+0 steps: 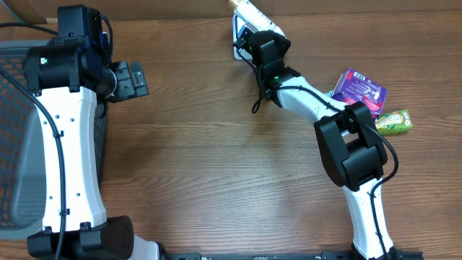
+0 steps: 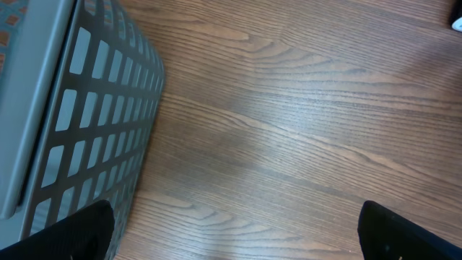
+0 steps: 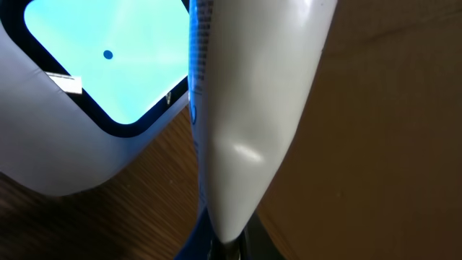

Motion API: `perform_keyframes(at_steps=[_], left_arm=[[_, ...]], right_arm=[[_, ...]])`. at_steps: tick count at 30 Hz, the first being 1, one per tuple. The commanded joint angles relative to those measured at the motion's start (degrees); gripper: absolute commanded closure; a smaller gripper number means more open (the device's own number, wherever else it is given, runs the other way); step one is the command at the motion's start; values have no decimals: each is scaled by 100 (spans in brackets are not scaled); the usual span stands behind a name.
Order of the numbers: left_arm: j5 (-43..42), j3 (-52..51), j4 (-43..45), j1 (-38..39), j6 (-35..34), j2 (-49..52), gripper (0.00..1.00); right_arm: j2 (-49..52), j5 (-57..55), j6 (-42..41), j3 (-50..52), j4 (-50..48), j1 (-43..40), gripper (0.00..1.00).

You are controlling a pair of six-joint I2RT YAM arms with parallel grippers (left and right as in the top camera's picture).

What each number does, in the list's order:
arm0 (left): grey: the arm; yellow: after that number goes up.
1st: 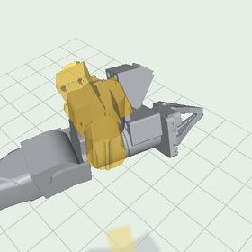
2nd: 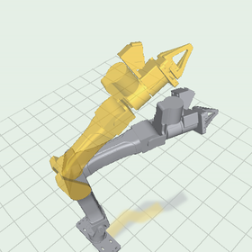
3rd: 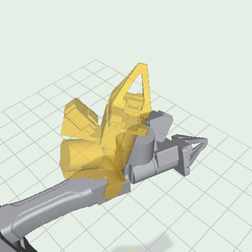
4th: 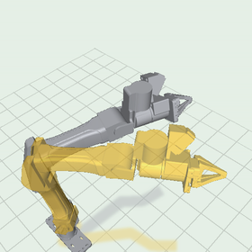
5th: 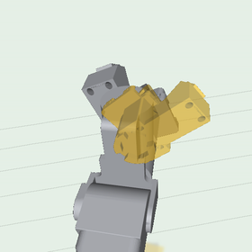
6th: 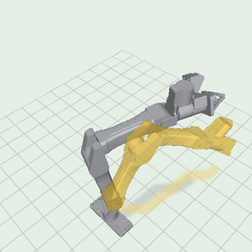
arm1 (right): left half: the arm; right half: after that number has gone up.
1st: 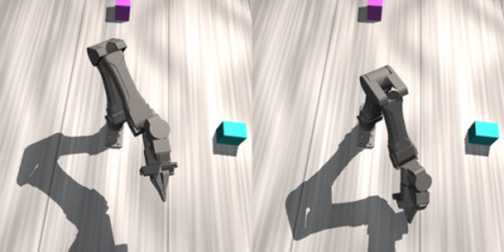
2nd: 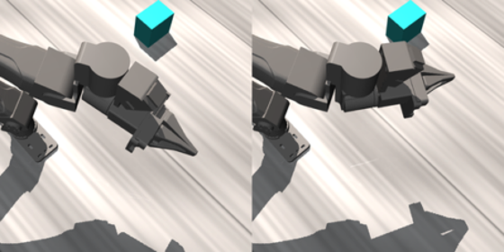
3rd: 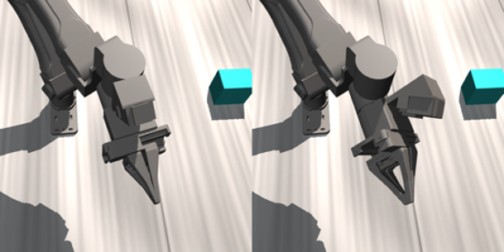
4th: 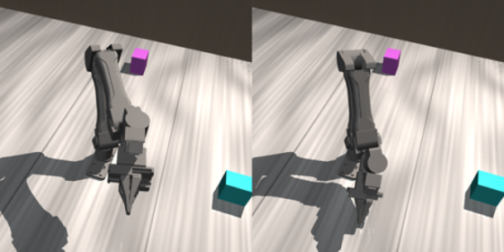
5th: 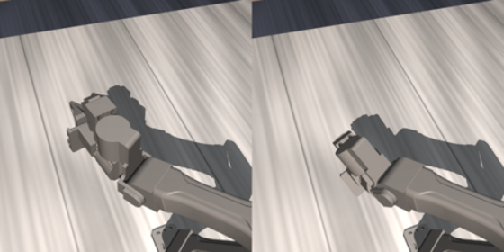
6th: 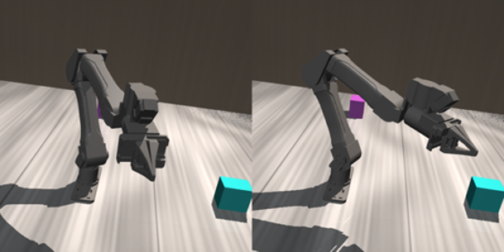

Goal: Scan the item barcode
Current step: 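Hold the white tube barcode in front of the scanner, then carry the white tube right and release it onto the packets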

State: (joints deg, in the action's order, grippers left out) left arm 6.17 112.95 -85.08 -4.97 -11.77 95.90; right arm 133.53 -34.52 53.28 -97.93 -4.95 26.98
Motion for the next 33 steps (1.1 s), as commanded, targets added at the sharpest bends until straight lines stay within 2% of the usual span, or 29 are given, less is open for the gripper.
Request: perform_keyframes(at_steps=[1, 14, 23, 28, 33], left_arm=[[-7, 2, 4, 11, 107, 2, 1], [-7, 2, 4, 11, 107, 2, 1], [-9, 2, 4, 13, 107, 2, 0], [-7, 2, 4, 11, 107, 2, 0], [-7, 2, 4, 11, 107, 2, 0]], right_arm=[[-170, -310, 144, -188, -76, -7, 96], [-173, -1032, 839, -188, 28, 278, 96], [-396, -1051, 785, -188, 214, 780, 96], [-704, -975, 114, -188, 728, 984, 96], [-1357, -103, -903, -188, 2111, 1040, 96]])
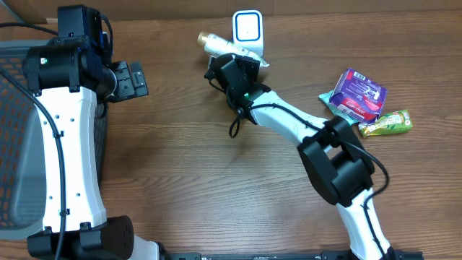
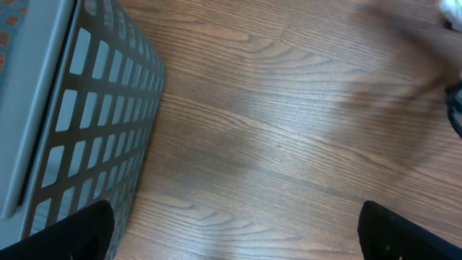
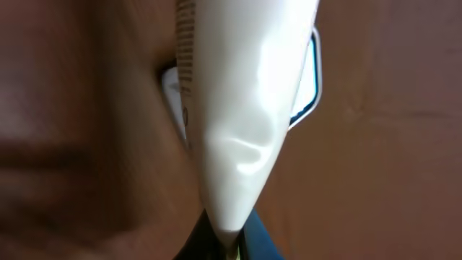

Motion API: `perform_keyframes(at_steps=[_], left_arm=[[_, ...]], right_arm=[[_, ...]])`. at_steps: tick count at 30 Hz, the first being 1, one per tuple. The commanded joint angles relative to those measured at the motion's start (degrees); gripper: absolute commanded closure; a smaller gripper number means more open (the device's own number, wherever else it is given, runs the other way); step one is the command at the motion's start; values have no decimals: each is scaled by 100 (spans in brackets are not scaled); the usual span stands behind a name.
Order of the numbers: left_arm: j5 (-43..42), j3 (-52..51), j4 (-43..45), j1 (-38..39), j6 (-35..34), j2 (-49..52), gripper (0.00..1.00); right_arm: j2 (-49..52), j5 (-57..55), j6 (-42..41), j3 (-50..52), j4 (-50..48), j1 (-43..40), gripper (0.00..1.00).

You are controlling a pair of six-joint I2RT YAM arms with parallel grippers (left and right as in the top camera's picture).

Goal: Scan the item barcode
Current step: 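Carry the white tube right and release it onto the packets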

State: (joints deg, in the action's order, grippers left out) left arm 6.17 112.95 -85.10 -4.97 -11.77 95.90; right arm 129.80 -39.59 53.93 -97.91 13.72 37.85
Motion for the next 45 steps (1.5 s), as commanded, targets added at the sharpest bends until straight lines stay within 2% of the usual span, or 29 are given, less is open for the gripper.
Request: perform_keyframes(at_steps=[1, 5, 7, 11, 15, 17, 21, 23, 25, 28, 31, 34, 37, 38, 42, 43, 45], left_arm=[[-7, 2, 7, 11, 107, 2, 0], [-7, 2, 4, 11, 107, 2, 0], [-7, 2, 4, 11, 107, 2, 0], [-7, 2, 7, 11, 107, 2, 0], [-9, 2, 7, 11, 107, 2, 0], [-7, 2, 7, 11, 107, 2, 0], [-7, 2, 7, 11, 107, 2, 0], [-9, 2, 7, 11, 107, 2, 0], [-7, 2, 7, 11, 107, 2, 0], [-9, 2, 7, 11, 107, 2, 1], [-7, 2, 7, 11, 107, 2, 0], [-7, 2, 7, 11, 107, 2, 0], [-9, 2, 7, 11, 107, 2, 0], [-7, 2, 7, 11, 107, 2, 0], [-9, 2, 7, 11, 107, 2, 1], [-9, 2, 4, 11, 107, 2, 0], [-7, 2, 4, 11, 107, 2, 0]], right_arm=[[-1137, 529, -1200, -190, 476, -46, 96], [-1934, 857, -2588, -190, 1427, -76, 96], [-2389, 1071, -3635, -190, 2004, -173, 96], [-3163, 1773, -6502, -190, 3469, -684, 96], [-3526, 1871, -9645, -190, 5154, -1729, 96], [-3523, 1847, -10402, -162, 5707, -2319, 96], [-3517, 1899, -10476, 271, 5842, -3377, 96], [-3517, 2065, -10472, 656, 5617, -3832, 96], [-3517, 2551, -10028, 1270, 4975, -4216, 96], [-3517, 3309, -9479, 1991, 4170, -4415, 96], [-3517, 3458, -9420, 2511, 3759, -4468, 96], [-3517, 3453, -9416, 2721, 3692, -4468, 96], [-3519, 3436, -9283, 2723, 3759, -4468, 91], [-3519, 3440, -9186, 2721, 3764, -4468, 88], [-3532, 3923, -8498, 2614, 3871, -4468, 44], [-3554, 4122, -8266, 2540, 3926, -4468, 37], [-3624, 4325, -8102, 2367, 4092, -4468, 32]])
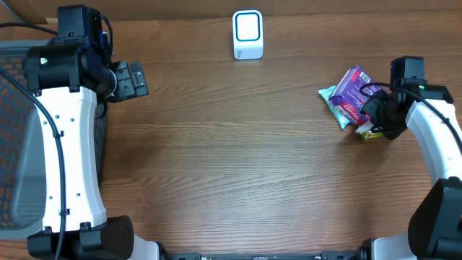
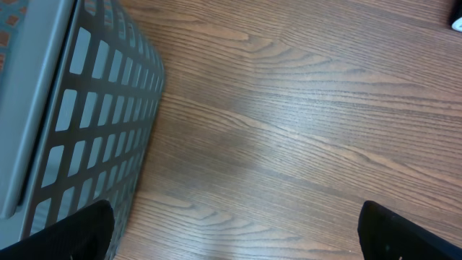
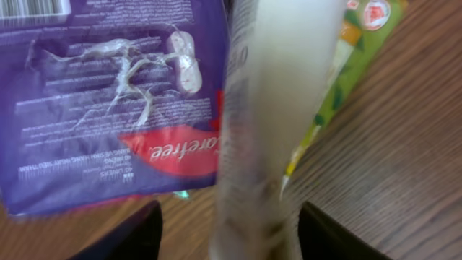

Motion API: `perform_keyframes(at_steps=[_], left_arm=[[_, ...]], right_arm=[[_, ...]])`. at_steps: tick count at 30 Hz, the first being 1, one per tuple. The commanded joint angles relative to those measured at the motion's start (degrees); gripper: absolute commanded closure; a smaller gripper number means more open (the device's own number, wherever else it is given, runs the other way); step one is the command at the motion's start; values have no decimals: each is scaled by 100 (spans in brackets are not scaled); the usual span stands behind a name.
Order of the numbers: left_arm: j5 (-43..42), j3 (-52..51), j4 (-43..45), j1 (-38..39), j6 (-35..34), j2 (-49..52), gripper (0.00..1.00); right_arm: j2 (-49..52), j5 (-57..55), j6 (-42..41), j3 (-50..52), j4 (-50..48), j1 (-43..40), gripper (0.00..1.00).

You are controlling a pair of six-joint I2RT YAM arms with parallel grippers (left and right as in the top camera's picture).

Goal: Scan the item barcode
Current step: 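Carry the white tube right and release it onto the packets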

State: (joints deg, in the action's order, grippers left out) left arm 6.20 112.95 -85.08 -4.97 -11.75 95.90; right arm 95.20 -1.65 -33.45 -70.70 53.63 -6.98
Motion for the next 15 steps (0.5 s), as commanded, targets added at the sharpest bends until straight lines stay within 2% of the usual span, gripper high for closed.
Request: perform_keyframes(at_steps=[1, 6, 12, 14, 15], left_arm=[[-11, 2, 4, 11, 105, 2, 0], [-9, 2, 4, 11, 105, 2, 0], [-9, 2, 4, 11, 105, 2, 0], [-11, 2, 4, 11, 105, 2, 0], [-9, 2, 4, 11, 105, 2, 0]], right_arm=[[-216, 595, 675, -435, 184, 15, 31], [-984, 1300, 1038, -883, 645, 28, 26], [-2337, 1729, 1202, -964, 894, 26, 11], [-2841, 1882, 1316, -964, 988, 26, 1], [-3075, 1932, 1320, -964, 1043, 26, 0]])
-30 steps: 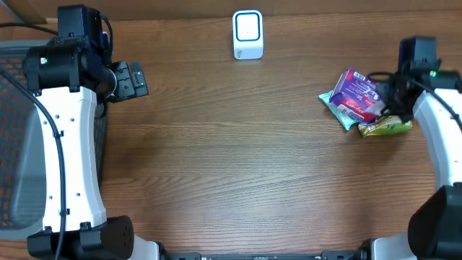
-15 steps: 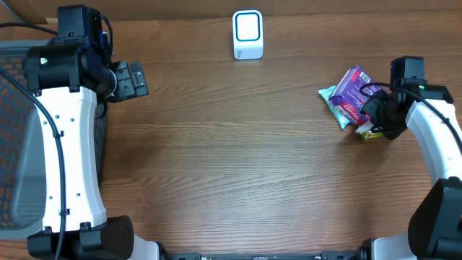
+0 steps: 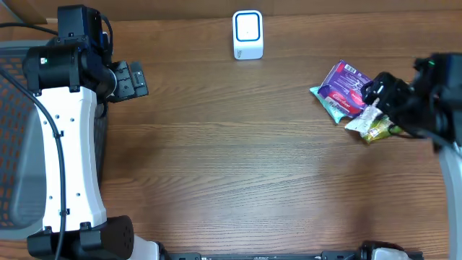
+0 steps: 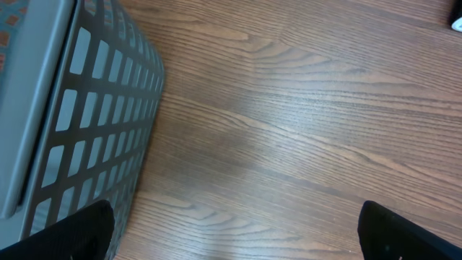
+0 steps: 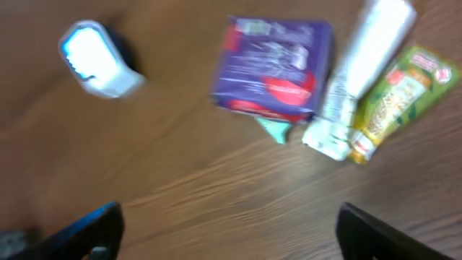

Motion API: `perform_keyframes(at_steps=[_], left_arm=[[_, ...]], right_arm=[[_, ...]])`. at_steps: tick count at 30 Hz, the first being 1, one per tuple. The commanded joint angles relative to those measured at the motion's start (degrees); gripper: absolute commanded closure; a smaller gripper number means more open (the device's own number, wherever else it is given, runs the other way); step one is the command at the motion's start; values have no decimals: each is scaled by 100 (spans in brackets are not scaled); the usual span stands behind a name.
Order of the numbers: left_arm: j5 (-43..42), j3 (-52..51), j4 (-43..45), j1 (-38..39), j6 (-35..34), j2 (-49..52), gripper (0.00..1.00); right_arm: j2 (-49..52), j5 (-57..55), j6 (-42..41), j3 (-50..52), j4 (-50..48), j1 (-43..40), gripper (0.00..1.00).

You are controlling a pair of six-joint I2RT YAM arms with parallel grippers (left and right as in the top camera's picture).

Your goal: Scan the item barcode

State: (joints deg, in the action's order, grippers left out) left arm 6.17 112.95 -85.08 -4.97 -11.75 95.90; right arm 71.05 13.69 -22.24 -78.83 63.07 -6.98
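Observation:
The white barcode scanner (image 3: 247,34) stands at the back of the table, and its lit face (image 5: 94,58) also shows in the right wrist view. A white tube (image 5: 361,72) lies on the table between a purple pack (image 5: 278,68) and a green pouch (image 5: 397,101). In the overhead view the tube (image 3: 363,118) is at the right. My right gripper (image 5: 231,242) hangs open above and in front of these items, holding nothing; overhead the right gripper (image 3: 382,92) is blurred. My left gripper (image 4: 234,242) is open over bare wood at the far left.
A grey mesh basket (image 4: 86,123) stands at the table's left edge, right beside the left arm (image 3: 65,144). The right arm (image 3: 433,108) reaches in from the right edge. A teal packet (image 3: 326,101) lies under the purple pack.
The right gripper was shut on the white tube low over the purple pack and green pouch. Now the tube lies between them, and the gripper is open and higher up.
The right gripper held the white tube right at the scanner's lit face. Then it held it just left of the scanner. Later the tube was over the items at the right, still held. Now it lies there, let go. The left arm never moved.

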Motion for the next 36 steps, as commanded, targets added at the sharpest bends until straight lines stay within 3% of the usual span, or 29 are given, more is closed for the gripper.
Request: perform_keyframes(at_steps=[1, 12, 24, 29, 36], left_arm=[[-7, 2, 4, 11, 105, 2, 0], [-9, 2, 4, 11, 105, 2, 0], [-7, 2, 4, 11, 105, 2, 0], [-7, 2, 4, 11, 105, 2, 0], [-9, 2, 4, 11, 105, 2, 1]], right_arm=[[-852, 446, 227, -151, 144, 26, 0], [-2424, 437, 238, -151, 1333, 26, 0], [-2470, -621, 1043, -96, 1720, 26, 0], [-2638, -1322, 1178, 374, 1027, 50, 0], [-3735, -1281, 1851, 2251, -1532, 358, 0]])
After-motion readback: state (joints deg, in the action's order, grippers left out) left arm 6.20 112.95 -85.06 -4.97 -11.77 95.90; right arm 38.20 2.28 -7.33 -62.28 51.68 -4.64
